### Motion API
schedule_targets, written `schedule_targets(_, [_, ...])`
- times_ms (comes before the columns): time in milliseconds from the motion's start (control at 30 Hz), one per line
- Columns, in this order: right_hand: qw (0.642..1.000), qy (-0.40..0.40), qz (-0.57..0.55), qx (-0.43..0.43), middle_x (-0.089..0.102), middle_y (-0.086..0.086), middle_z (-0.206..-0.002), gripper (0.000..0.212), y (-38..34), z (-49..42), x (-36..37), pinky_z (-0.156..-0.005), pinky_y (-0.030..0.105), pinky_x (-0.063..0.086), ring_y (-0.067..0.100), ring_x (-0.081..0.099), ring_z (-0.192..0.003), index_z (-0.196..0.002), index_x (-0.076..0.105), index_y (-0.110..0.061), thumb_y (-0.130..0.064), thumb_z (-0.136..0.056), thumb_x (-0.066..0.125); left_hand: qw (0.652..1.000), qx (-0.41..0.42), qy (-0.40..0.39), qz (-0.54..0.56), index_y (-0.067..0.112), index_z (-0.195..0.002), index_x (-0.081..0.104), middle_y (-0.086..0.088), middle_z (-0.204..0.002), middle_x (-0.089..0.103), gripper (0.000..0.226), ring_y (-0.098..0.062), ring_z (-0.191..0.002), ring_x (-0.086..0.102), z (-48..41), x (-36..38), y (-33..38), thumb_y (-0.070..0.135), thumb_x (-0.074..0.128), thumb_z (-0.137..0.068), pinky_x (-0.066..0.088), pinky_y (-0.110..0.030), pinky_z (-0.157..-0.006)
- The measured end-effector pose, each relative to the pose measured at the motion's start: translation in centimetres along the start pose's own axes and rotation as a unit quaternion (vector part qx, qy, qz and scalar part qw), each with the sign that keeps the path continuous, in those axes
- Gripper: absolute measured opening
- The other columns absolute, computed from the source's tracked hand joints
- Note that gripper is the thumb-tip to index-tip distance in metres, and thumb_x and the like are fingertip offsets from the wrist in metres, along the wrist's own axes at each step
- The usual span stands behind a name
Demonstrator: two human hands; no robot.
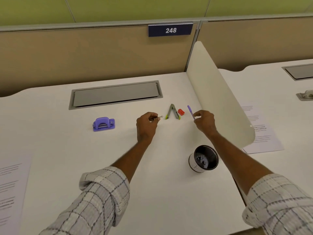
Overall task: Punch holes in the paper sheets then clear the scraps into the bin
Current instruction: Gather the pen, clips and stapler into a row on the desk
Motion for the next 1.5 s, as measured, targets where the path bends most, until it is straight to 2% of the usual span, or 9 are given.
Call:
schedule_targets(400, [0.999, -0.024, 0.013, -0.017, 0.068, 0.012, -0.112, 0.028, 0.5, -3.6, 4.2, -0.075, 0.026, 0.045, 0.028, 0.066, -0.099, -0.104, 0.073, -0.006, 0.007, -0.087, 0.055, 0.997, -0.057, -0.009, -0.047, 0.007, -0.104, 0.077, -0.006, -0.098, 0.079, 0.016, -0.014, -0.087, 0.072, -6.6, 5.9, -2.2, 0.012, 0.077, -0.089, 0.055, -0.02, -0.08])
schedule_targets(500, [0.999, -0.02, 0.016, -0.028, 0.068, 0.011, -0.109, 0.029, 0.3, -3.9, 4.5, -0.074, 0.027, 0.045, 0.025, 0.064, -0.096, -0.105, 0.072, -0.006, 0.007, -0.087, 0.052, 0.996, -0.066, -0.014, -0.06, 0.006, -0.107, 0.076, -0.007, -0.101, 0.079, 0.018, -0.015, -0.09, 0.072, -7.3, 6.6, -2.7, 0.012, 0.076, -0.09, 0.058, -0.027, -0.088])
schedule_targets(667, [0.998, -0.032, 0.025, -0.046, 0.065, 0.007, -0.112, 0.029, 0.1, -3.9, 5.0, -0.075, 0.029, 0.046, 0.023, 0.062, -0.099, -0.106, 0.072, -0.01, 0.004, -0.085, 0.058, 0.996, -0.048, -0.052, -0.063, 0.005, -0.126, 0.07, -0.01, -0.121, 0.073, 0.039, -0.022, -0.111, 0.069, -7.2, 7.6, -2.6, 0.017, 0.078, -0.09, 0.055, -0.036, -0.103])
schedule_targets(767, [0.998, -0.029, 0.024, -0.047, 0.064, 0.005, -0.119, 0.027, -0.1, -3.8, 4.4, -0.084, 0.039, 0.055, 0.024, 0.064, -0.101, -0.109, 0.071, -0.011, 0.0, -0.086, 0.064, 0.992, -0.049, -0.077, -0.089, 0.007, -0.138, 0.062, -0.01, -0.137, 0.065, 0.051, -0.023, -0.126, 0.06, -7.0, 8.0, -2.6, 0.023, 0.077, -0.092, 0.049, -0.039, -0.111])
schedule_targets(933, [0.997, -0.038, 0.047, -0.043, 0.062, 0.002, -0.127, 0.023, -0.2, -3.7, 3.8, -0.086, 0.041, 0.056, 0.021, 0.065, -0.104, -0.111, 0.07, -0.015, -0.007, -0.09, 0.067, 0.983, -0.024, -0.109, -0.144, 0.01, -0.145, 0.055, -0.008, -0.144, 0.059, 0.049, -0.023, -0.137, 0.049, -5.4, 8.0, -3.3, 0.017, 0.067, -0.098, 0.035, -0.026, -0.115])
schedule_targets(1000, [0.997, -0.03, 0.047, -0.055, 0.063, 0.001, -0.128, 0.022, -1.5, -2.1, 3.1, -0.084, 0.039, 0.056, 0.02, 0.066, -0.102, -0.111, 0.07, -0.017, -0.009, -0.09, 0.068, 0.981, 0.003, -0.103, -0.167, 0.013, -0.146, 0.054, -0.008, -0.145, 0.058, 0.047, -0.023, -0.138, 0.049, -3.9, 6.4, -3.0, 0.019, 0.063, -0.1, 0.037, -0.029, -0.115])
schedule_targets(1167, [0.996, -0.02, 0.05, -0.074, 0.064, -0.001, -0.124, 0.021, -3.0, -0.2, 2.3, -0.077, 0.031, 0.053, 0.018, 0.066, -0.103, -0.114, 0.071, -0.019, -0.02, -0.093, 0.069, 0.926, 0.141, -0.142, -0.319, 0.014, -0.145, 0.056, -0.007, -0.148, 0.058, 0.04, -0.026, -0.141, 0.048, -2.2, 6.1, -2.0, 0.015, 0.047, -0.106, 0.045, -0.041, -0.11])
schedule_targets(1300, [0.995, -0.013, 0.039, -0.087, 0.064, -0.001, -0.122, 0.022, -4.1, 0.2, 2.2, -0.072, 0.027, 0.048, 0.018, 0.067, -0.101, -0.115, 0.07, -0.019, -0.021, -0.093, 0.067, 0.899, 0.151, -0.17, -0.374, 0.019, -0.154, 0.045, -0.004, -0.165, 0.037, 0.045, -0.024, -0.153, 0.031, -4.0, 6.8, -2.1, 0.02, 0.038, -0.11, 0.033, -0.042, -0.121])
schedule_targets(1500, [0.995, -0.02, 0.048, -0.086, 0.064, -0.002, -0.125, 0.021, -3.2, 1.2, 1.7, -0.076, 0.028, 0.052, 0.016, 0.066, -0.104, -0.114, 0.071, -0.019, -0.017, -0.094, 0.066, 0.879, 0.126, -0.197, -0.415, 0.024, -0.162, 0.026, -0.005, -0.172, 0.014, 0.051, -0.026, -0.161, 0.008, -5.1, 8.2, -2.9, 0.027, 0.032, -0.111, 0.013, -0.047, -0.13])
Point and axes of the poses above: each hand's wrist, its own z-axis away from the middle knuckle, its own x-axis out of the palm, y = z × x, the point moved 8 cm from there along -z, towards the middle knuckle
